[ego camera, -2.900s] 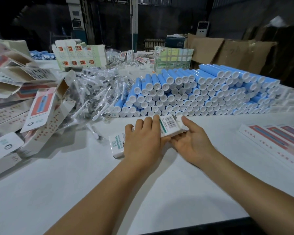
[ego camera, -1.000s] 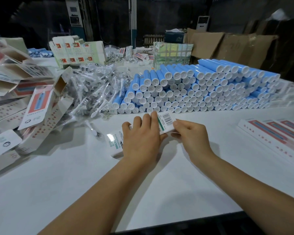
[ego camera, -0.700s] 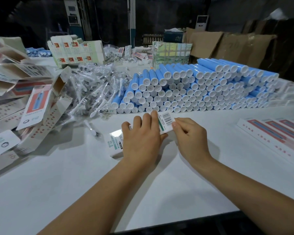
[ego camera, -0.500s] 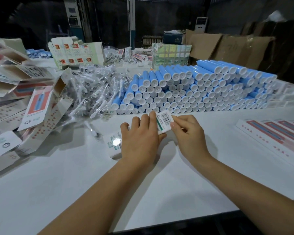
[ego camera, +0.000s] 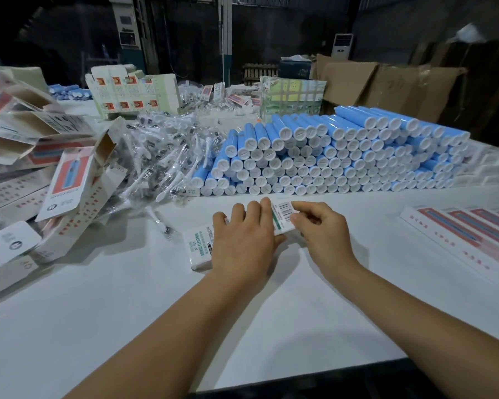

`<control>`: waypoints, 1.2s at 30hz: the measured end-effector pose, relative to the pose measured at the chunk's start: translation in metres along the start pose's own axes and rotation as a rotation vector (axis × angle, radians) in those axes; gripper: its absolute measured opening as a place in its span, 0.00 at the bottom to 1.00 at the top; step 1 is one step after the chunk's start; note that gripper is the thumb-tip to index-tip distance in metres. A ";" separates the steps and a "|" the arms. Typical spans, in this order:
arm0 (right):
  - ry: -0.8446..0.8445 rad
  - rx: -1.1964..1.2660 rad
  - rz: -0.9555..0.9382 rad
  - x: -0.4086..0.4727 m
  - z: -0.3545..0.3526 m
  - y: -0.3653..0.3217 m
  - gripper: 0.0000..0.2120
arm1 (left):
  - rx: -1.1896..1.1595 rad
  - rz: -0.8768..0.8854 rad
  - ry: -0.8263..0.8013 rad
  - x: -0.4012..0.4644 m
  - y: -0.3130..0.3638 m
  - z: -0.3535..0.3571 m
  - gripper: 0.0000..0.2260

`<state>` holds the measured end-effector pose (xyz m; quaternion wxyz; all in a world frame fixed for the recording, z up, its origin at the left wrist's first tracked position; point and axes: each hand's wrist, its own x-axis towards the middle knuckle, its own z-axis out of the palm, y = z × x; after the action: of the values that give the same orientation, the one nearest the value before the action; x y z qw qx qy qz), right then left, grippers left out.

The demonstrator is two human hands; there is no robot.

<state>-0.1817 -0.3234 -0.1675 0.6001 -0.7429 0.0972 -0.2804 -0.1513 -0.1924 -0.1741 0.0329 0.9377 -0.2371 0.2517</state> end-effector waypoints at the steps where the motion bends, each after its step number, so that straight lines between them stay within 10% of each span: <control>1: 0.024 0.002 0.021 0.001 0.000 0.000 0.08 | -0.003 -0.007 -0.002 0.000 -0.001 0.000 0.31; 15: 0.000 0.033 -0.211 -0.008 0.001 -0.008 0.09 | -0.110 -0.152 0.050 0.013 -0.006 -0.014 0.31; 21: -0.041 0.029 -0.229 -0.008 0.003 -0.005 0.12 | -1.521 -0.561 0.271 0.023 -0.018 -0.047 0.16; 25: -0.194 -0.116 -0.284 -0.014 0.008 -0.006 0.09 | -2.378 -1.094 -0.063 0.022 -0.022 -0.041 0.24; 36: -0.434 -0.376 -0.273 -0.026 0.018 -0.011 0.32 | -2.384 -1.262 -0.024 0.013 -0.013 -0.028 0.23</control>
<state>-0.1954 -0.2927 -0.1675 0.4160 -0.8893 -0.0834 -0.1705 -0.1478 -0.1813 -0.1423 0.9284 0.2885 0.1586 -0.1722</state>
